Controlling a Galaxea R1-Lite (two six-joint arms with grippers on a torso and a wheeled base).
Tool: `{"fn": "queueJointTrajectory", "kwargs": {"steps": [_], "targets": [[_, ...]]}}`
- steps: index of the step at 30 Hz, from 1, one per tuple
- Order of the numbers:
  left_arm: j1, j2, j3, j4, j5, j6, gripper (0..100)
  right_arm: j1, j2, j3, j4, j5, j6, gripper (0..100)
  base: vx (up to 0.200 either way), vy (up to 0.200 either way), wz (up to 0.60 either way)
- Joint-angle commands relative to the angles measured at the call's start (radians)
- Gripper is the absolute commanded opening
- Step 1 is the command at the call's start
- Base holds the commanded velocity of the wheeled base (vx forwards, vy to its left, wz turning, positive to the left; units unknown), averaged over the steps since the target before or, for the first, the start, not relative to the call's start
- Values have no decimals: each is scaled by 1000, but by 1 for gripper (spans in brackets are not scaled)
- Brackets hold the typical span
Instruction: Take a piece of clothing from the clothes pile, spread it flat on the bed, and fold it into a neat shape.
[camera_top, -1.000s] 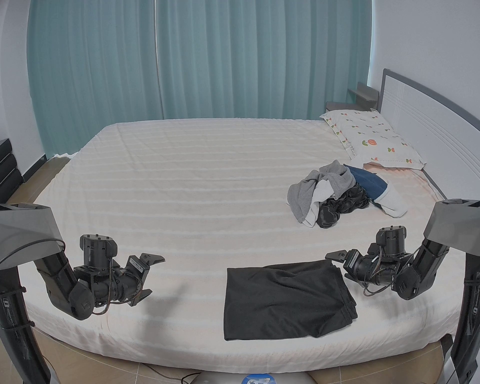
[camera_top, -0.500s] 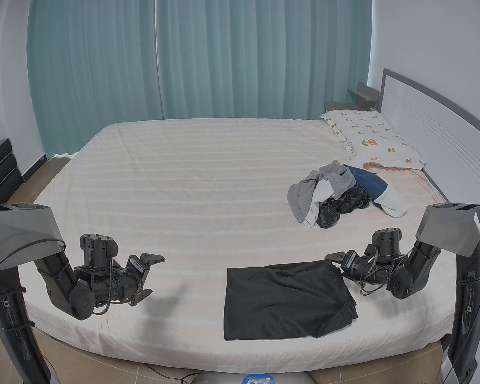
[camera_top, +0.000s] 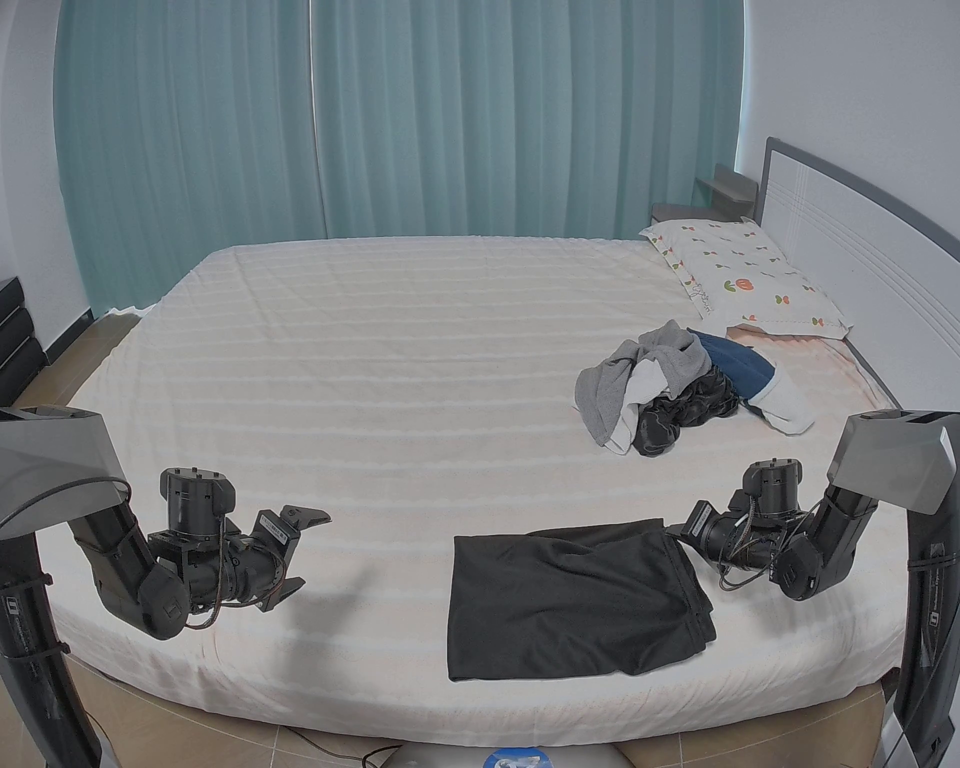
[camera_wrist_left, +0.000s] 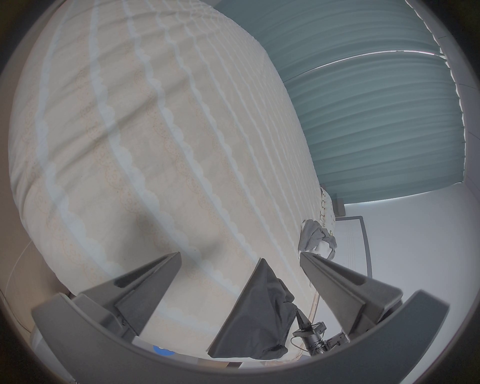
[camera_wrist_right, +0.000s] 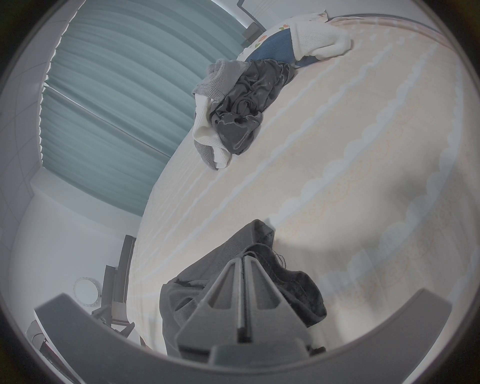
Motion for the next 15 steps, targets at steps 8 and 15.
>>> {"fn": "queueJointTrajectory", "kwargs": {"steps": [8,15], "targets": [[0,1,0,0,1,0,100,-55,9,-42,-36,-6,64,0,0,0,0],[0,1,0,0,1,0,100,-59,25,-51,-38,-6,64,0,0,0,0]]}}
